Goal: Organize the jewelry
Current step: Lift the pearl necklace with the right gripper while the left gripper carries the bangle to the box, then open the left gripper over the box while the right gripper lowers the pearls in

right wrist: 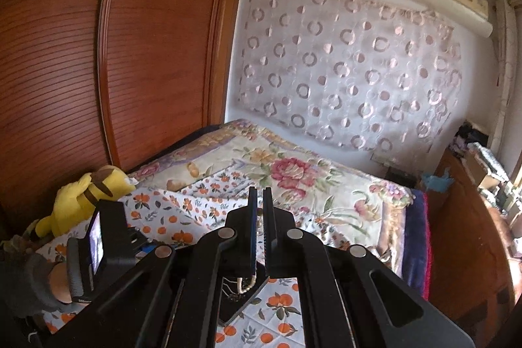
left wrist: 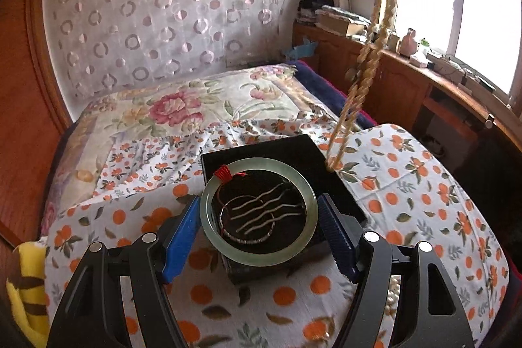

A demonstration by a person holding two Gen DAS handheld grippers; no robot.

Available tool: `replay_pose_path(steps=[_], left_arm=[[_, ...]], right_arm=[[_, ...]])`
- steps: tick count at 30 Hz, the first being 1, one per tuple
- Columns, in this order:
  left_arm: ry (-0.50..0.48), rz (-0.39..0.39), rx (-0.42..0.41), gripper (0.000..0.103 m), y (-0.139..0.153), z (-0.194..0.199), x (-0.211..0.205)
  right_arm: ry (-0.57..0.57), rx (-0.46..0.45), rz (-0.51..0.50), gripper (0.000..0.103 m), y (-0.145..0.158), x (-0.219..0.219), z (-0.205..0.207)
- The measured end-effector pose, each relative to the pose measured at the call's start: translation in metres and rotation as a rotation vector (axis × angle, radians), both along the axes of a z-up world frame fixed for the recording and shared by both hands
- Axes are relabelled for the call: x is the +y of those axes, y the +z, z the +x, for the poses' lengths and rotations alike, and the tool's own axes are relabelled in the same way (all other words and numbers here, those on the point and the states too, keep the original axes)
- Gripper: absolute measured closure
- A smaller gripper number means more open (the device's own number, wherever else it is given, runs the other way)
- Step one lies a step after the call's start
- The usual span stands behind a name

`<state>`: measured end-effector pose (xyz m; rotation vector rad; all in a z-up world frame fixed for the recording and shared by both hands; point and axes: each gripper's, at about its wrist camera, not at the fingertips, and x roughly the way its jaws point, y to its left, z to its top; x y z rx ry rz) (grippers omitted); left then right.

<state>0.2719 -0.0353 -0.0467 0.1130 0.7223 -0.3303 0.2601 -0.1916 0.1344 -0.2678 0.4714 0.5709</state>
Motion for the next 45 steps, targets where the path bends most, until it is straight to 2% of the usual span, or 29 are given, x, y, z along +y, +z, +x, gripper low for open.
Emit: replay_pose_path(steps=[9,11,13,20,26,32,33,35,45], left_arm=[[0.003,-0.004,0.036,0.034,-0.016,0.022,0.001],[0.006,-0.014,0.035,0.033,-0.016,0.021,0.004],[0.0,-0.022,0.029,0.025,-0.015,0.02,0.005],[0.014,-0.023,0.002,0.024,-0.005,0.014,0.01],[0.044,-0.038,-0.019,0.024,0.005,-0.008,0.031],[0.076,-0.047,-0.01,0.024,0.001,-0.04,0.05],[0.081,-0.051,-0.007,0.024,-0.001,-0.046,0.052],[0.089,-0.055,0.005,0.024,-0.006,-0.06,0.056],[0.099,-0.053,0.058,0.024,-0.03,-0.12,0.063]], right_arm=[[0.031,0.099,-0.017,0.099,-0.053,0.016,0.028],[0.035,0.116,-0.024,0.099,-0.064,0.02,0.031],[0.035,0.129,-0.027,0.099,-0.072,0.023,0.033],[0.038,0.194,-0.02,0.099,-0.097,0.03,0.041],[0.054,0.238,-0.037,0.098,-0.119,0.04,0.034],[0.027,0.274,-0.035,0.095,-0.137,0.037,0.024],[0.021,0.277,-0.032,0.093,-0.139,0.035,0.022],[0.011,0.277,-0.028,0.075,-0.141,0.032,0.016],[-0.033,0.303,0.0,0.074,-0.171,0.0,-0.048]])
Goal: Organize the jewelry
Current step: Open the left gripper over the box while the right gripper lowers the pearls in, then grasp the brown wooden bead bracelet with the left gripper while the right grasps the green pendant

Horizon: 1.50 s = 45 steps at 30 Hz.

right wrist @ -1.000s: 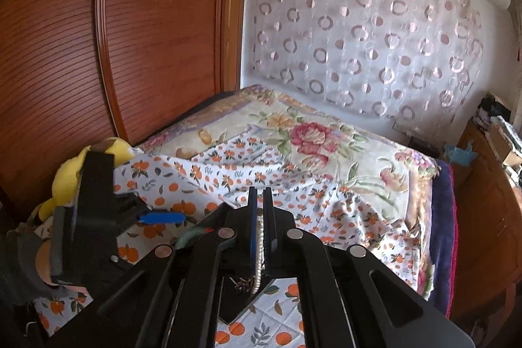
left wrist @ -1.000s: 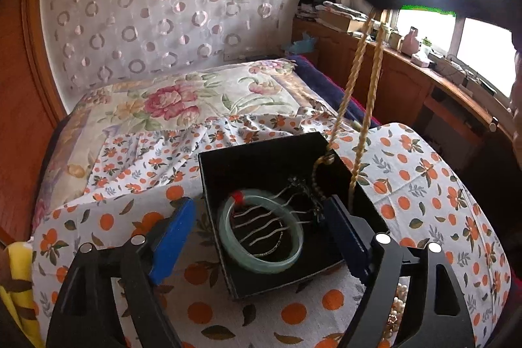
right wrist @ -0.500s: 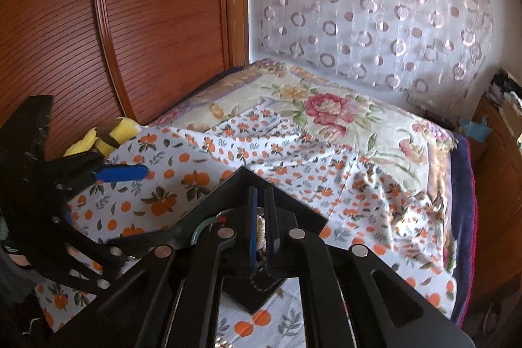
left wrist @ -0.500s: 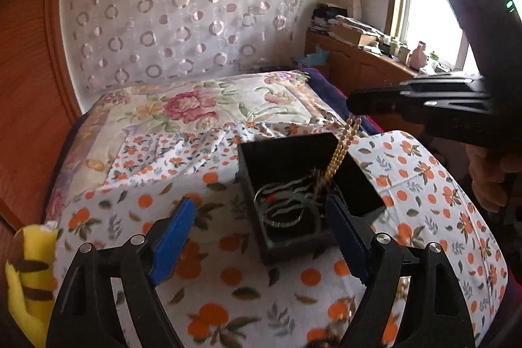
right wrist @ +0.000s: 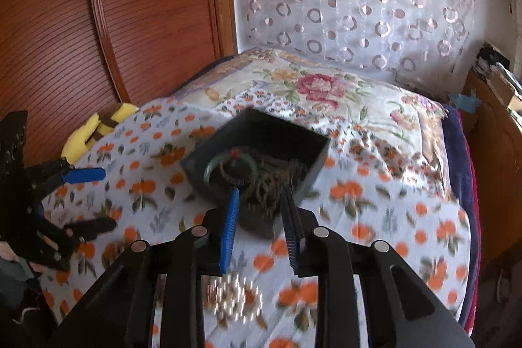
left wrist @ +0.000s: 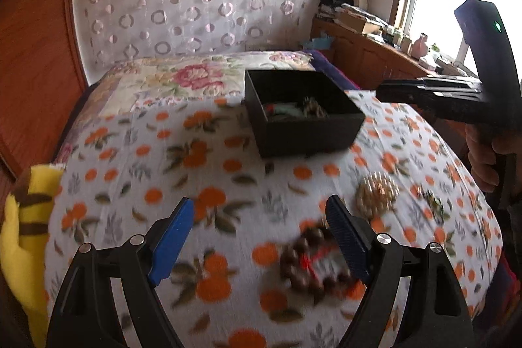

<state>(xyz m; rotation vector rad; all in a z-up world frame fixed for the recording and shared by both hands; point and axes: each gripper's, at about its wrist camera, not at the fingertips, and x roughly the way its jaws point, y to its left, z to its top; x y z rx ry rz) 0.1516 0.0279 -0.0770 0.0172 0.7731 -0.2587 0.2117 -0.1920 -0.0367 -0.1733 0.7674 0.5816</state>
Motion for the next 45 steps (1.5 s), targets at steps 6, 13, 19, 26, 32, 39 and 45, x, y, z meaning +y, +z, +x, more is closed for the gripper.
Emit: replay_pose_path(steps=[6,13,19,26,32,39,45], left_arm=[[-0.019,-0.015,0.049,0.047,-0.014,-0.019,-0.004],[-0.008,-0.029,0.09,0.056,-0.028,-0.028,-0.005],[0.004,-0.027,0.121,0.062,-0.035,-0.028,-0.008],[0.018,-0.009,0.137,0.062,-0.041,-0.02,-0.009],[0.031,-0.033,0.135,0.067,-0.043,-0.018,-0.005],[0.034,-0.037,0.137,0.075,-0.044,-0.016,-0.004],[0.036,-0.019,0.133,0.076,-0.044,-0.011,-0.006]], right_arm=[[-0.049,0.012,0.003,0.074,-0.014,-0.031,-0.035],[-0.095,0.04,-0.012,0.074,-0.031,-0.066,-0.069],[-0.122,0.095,-0.053,0.074,-0.059,-0.079,-0.084],[-0.135,0.121,-0.077,0.074,-0.074,-0.087,-0.094],[-0.131,0.131,-0.098,0.076,-0.081,-0.082,-0.092],[-0.134,0.098,-0.137,0.089,-0.082,-0.073,-0.086],[-0.107,0.088,-0.16,0.09,-0.08,-0.068,-0.088]])
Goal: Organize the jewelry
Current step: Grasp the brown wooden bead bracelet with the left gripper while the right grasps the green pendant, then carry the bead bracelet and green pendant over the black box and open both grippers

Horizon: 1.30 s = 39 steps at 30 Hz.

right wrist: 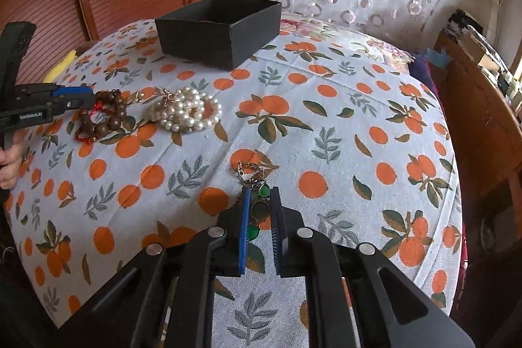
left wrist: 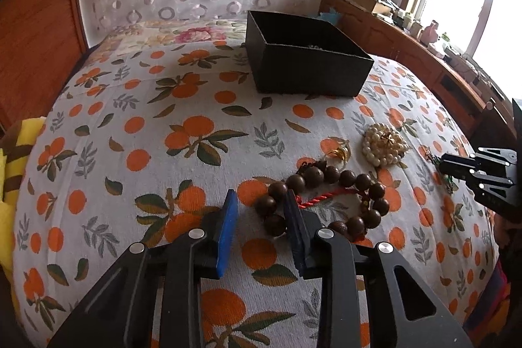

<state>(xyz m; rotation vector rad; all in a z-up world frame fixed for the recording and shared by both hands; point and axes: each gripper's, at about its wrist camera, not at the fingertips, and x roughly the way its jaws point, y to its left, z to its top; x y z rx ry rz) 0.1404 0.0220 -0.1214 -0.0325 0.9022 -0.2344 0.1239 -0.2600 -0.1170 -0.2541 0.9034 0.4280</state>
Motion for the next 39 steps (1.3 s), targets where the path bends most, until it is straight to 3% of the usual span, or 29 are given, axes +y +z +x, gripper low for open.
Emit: replay_pose_path(steps=[1,3,13,25,39], left_arm=[[-0.003,-0.001,0.001,0.085,0.0,0.0,0.0],[-0.019,-0.008,0.004,0.091,0.001,0.001,-0.002],[-0.005,-0.036,-0.103,0.091,0.048,-0.004,0.002],[-0.074,-0.043,-0.201,0.091,0.106,0.006,-0.023],[-0.12,-0.032,-0.269,0.091,0.143,0.049,-0.044]], right_arm=[[-0.002,-0.003,0.004,0.09,0.001,0.0,0.0],[-0.002,-0.01,0.02,0.09,0.005,0.0,0.0],[0.012,-0.07,0.078,0.09,0.04,0.005,0.003],[0.055,-0.152,0.098,0.09,0.089,0.028,0.023],[0.105,-0.218,0.145,0.09,0.132,0.065,0.086]])
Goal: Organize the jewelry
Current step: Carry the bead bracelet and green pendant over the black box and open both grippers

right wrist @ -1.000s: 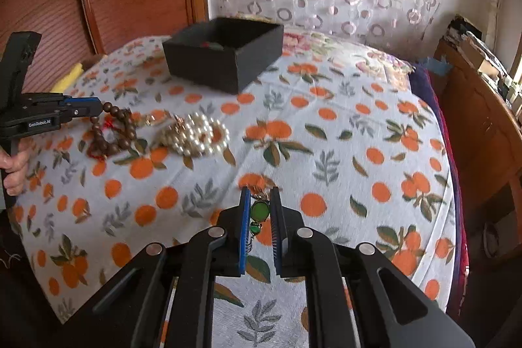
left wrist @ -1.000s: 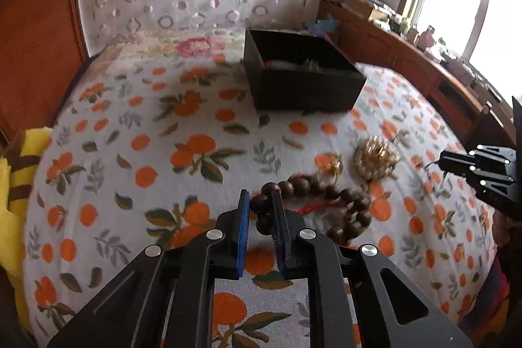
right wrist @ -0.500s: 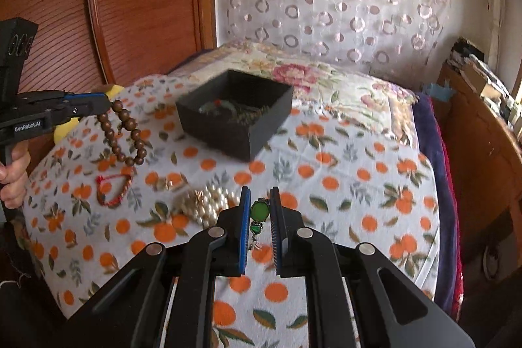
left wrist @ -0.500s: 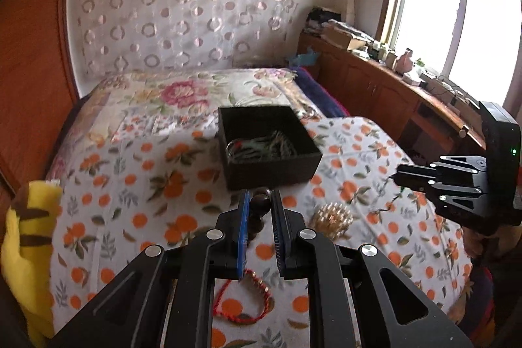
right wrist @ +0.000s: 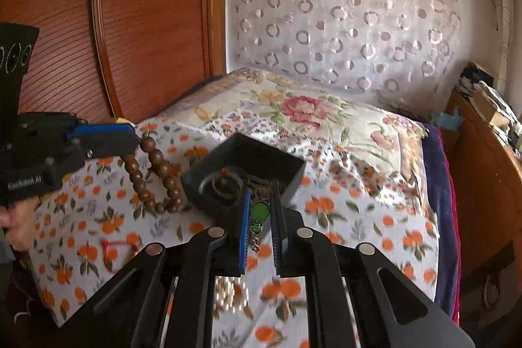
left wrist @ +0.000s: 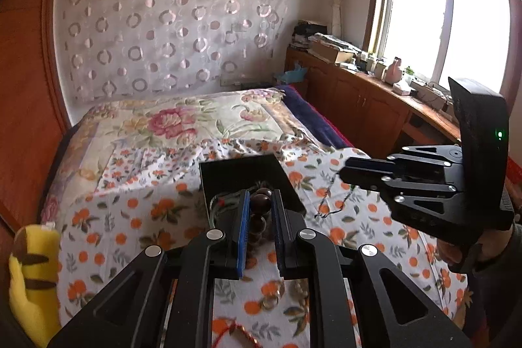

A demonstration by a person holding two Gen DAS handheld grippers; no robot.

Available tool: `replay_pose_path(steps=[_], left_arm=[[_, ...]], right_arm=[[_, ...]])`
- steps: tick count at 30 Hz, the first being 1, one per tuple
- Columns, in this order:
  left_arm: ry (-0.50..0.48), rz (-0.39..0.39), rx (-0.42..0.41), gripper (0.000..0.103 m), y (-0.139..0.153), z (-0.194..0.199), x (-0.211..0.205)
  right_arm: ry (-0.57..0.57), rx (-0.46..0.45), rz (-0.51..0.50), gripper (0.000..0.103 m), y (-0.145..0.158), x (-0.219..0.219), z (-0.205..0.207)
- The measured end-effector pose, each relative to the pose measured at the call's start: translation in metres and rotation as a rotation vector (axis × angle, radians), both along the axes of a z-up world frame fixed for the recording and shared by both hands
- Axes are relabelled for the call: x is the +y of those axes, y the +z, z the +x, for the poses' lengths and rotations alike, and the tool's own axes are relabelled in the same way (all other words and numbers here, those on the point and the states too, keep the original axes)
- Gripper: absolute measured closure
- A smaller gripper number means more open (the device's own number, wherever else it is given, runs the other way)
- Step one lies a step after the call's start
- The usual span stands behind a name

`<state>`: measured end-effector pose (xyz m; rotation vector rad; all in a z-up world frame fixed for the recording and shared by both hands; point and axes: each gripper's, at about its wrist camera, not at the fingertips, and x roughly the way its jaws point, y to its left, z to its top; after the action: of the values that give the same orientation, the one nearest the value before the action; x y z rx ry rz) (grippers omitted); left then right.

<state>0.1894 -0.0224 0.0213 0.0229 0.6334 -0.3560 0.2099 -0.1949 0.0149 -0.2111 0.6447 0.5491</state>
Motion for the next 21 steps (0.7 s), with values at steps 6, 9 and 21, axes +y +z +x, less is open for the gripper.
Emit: replay_pose_path(steps=[6,9,21], left_arm=[[0.003,0.004,-0.004,0.091,0.003,0.027,0.002],[0.002,-0.005,-0.002,0.091,0.005,0.04,0.005],[0.018,-0.006,0.036,0.091,-0.011,0.088,0.009]], right_arm=[[0.0,0.007,0.031,0.09,-0.003,0.012,0.03],[0.014,0.029,0.054,0.09,-0.009,0.015,0.042],[0.053,0.129,0.087,0.088,-0.05,0.021,0.066]])
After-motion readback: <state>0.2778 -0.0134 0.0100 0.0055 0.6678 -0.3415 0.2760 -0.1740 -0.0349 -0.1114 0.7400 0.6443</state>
